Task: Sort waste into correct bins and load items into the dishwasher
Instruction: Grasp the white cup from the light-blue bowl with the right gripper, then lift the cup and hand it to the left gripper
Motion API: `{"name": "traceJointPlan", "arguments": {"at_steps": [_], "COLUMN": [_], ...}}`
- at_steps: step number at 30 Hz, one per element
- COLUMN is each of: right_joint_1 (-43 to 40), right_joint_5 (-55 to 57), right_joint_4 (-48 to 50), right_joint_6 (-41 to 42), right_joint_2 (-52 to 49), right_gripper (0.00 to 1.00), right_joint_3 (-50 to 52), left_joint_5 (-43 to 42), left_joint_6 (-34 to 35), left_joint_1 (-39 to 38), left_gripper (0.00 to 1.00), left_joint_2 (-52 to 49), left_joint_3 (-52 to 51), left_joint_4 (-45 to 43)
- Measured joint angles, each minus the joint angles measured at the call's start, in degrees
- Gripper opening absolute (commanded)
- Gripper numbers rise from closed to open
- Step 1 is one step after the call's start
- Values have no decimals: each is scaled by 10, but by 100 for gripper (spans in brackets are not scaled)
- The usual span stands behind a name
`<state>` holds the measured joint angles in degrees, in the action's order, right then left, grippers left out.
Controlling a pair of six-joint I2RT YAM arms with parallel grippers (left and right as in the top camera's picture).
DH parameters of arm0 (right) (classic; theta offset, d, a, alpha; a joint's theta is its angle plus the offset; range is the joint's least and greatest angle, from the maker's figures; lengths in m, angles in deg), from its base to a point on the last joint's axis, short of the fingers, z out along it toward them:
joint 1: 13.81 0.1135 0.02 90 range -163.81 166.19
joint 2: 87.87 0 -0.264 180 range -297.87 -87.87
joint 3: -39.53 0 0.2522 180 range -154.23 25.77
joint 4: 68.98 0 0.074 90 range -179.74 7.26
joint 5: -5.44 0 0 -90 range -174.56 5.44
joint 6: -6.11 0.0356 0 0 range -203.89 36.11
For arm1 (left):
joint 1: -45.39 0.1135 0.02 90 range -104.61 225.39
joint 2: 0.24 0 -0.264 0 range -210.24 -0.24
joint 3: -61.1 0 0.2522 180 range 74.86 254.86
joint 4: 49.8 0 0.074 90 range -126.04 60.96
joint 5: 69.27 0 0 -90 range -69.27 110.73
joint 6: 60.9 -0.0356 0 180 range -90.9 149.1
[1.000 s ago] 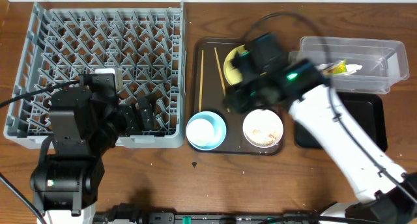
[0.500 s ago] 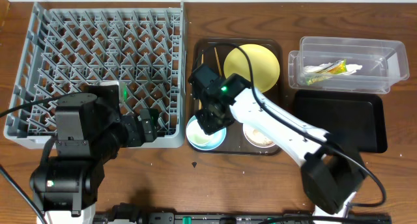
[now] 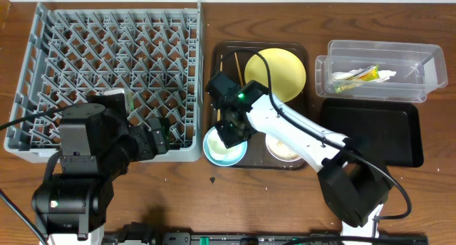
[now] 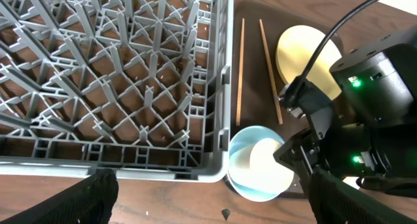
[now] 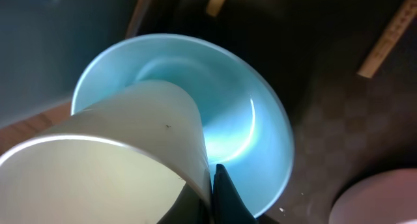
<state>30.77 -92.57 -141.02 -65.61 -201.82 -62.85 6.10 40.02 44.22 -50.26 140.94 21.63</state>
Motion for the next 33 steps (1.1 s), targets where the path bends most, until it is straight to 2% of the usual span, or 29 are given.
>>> {"name": "traceJointPlan", "arguments": {"at_steps": [5, 8, 11, 17, 22, 23, 27, 33], "right_joint_1": [-44, -95, -154, -243, -250, -245, -225, -187], "right_joint_5": [-30, -80, -151, -353, -494, -528, -575, -601], "right_joint_4": [-14, -3, 25, 92, 122, 131, 160, 212], "right_joint_6": [-14, -42, -82, -163, -201, -210, -221, -227], "right_joint_2": [19, 67, 137, 255, 286, 286, 286, 286], "right_gripper": [1, 1, 1, 1, 1, 1, 1, 1], "right_joint_3": [4, 7, 7, 5, 5, 5, 5, 5], "left_joint_5": [0, -6, -49, -230, -415, -475, -588, -676], "left_joint_6": [13, 18, 24, 39, 64, 71, 78, 86], "left_joint_1": [0, 0, 0, 0, 0, 0, 0, 0], "left_gripper": [94, 94, 94, 94, 93, 93, 92, 77], "left_joint_2": [0, 0, -1, -16, -44, -55, -78, -88], "left_joint_3": [0, 0, 0, 1, 1, 1, 1, 1], "left_joint_4": [0, -3, -30, -131, -212, -227, -234, -235]}}
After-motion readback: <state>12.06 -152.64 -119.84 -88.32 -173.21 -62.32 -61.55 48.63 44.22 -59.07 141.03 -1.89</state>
